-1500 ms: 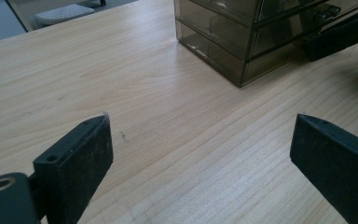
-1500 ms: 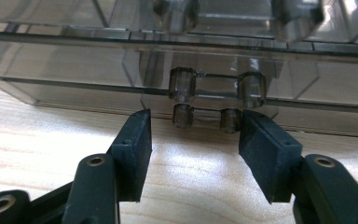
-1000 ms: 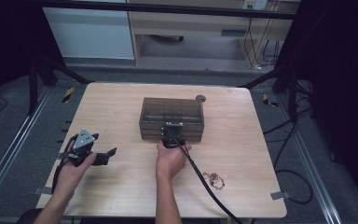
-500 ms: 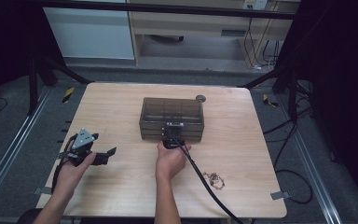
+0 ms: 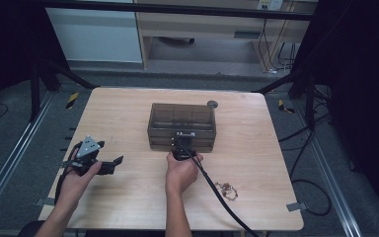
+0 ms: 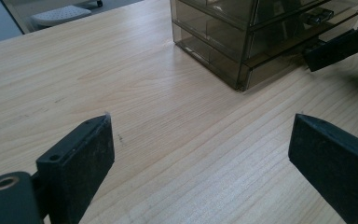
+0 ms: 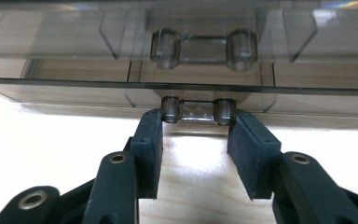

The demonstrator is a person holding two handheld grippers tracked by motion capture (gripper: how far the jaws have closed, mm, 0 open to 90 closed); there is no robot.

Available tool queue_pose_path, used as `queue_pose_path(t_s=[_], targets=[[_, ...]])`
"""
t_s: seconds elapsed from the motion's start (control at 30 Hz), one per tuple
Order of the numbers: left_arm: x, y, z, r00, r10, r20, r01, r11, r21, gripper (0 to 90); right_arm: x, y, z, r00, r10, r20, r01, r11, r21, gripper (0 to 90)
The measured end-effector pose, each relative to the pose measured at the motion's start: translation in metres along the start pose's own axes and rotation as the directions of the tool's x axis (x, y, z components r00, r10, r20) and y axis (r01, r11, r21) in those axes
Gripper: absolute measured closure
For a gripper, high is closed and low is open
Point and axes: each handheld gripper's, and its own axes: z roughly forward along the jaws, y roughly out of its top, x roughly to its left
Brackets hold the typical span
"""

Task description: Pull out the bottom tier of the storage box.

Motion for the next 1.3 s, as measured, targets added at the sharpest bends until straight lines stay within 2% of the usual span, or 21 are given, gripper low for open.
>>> queue_pose_path(t_s=[0.77,0.8,0.83,0.87,0.93,1.0,1.1,1.17,1.23,1.27,1.3], targets=[[0.000,0.000,0.000,1.0000,0.004,0.002,-0.004,1.0000,0.007,6.5,0.004,-0.023,-0.019,0.9999,-0.014,0.006,0.014,1.000,0.009,56.2],[0.000,0.000,0.000,1.0000,0.010,0.002,-0.010,0.9999,0.012,6.5,0.005,-0.024,-0.018,0.9997,-0.021,0.008,0.021,1.000,0.009,55.4],[0.000,0.000,-0.001,0.9999,0.012,0.002,-0.012,0.9998,0.013,6.5,0.005,-0.026,-0.020,0.9996,-0.030,0.003,0.030,1.000,-0.002,47.1],[0.000,0.000,-0.001,1.0000,0.009,0.002,-0.009,0.9999,0.010,6.5,0.006,-0.026,-0.022,0.9993,-0.036,0.005,0.036,0.999,-0.008,43.3],[0.000,0.000,-0.001,1.0000,0.007,0.004,-0.007,0.9999,0.009,6.5,0.006,-0.027,-0.024,0.9992,-0.041,-0.002,0.041,0.999,-0.010,40.7],[-0.001,0.000,-0.002,0.9999,0.011,0.010,-0.011,0.9998,0.015,6.5,0.003,-0.030,-0.034,0.9975,-0.067,-0.022,0.067,0.997,-0.039,34.9],[-0.002,0.001,-0.002,0.9998,0.013,0.017,-0.013,0.9998,0.017,6.5,-0.002,-0.030,-0.040,0.9950,-0.090,-0.043,0.088,0.995,-0.039,30.5],[-0.003,0.002,-0.001,0.9996,0.017,0.021,-0.018,0.9997,0.019,6.5,-0.008,-0.032,-0.046,0.9898,-0.138,-0.034,0.137,0.990,-0.042,27.3],[-0.004,0.003,0.000,0.9993,0.023,0.030,-0.023,0.9995,0.022,6.5,-0.014,-0.032,-0.053,0.9839,-0.173,-0.045,0.171,0.984,-0.044,25.9],[-0.005,0.003,0.001,0.9992,0.023,0.033,-0.024,0.9994,0.023,6.5,-0.021,-0.031,-0.059,0.9767,-0.210,-0.046,0.207,0.977,-0.058,24.6],[-0.006,0.004,0.001,0.9990,0.030,0.032,-0.031,0.9993,0.022,6.5,-0.023,-0.029,-0.062,0.9740,-0.221,-0.048,0.218,0.974,-0.061,24.0]])
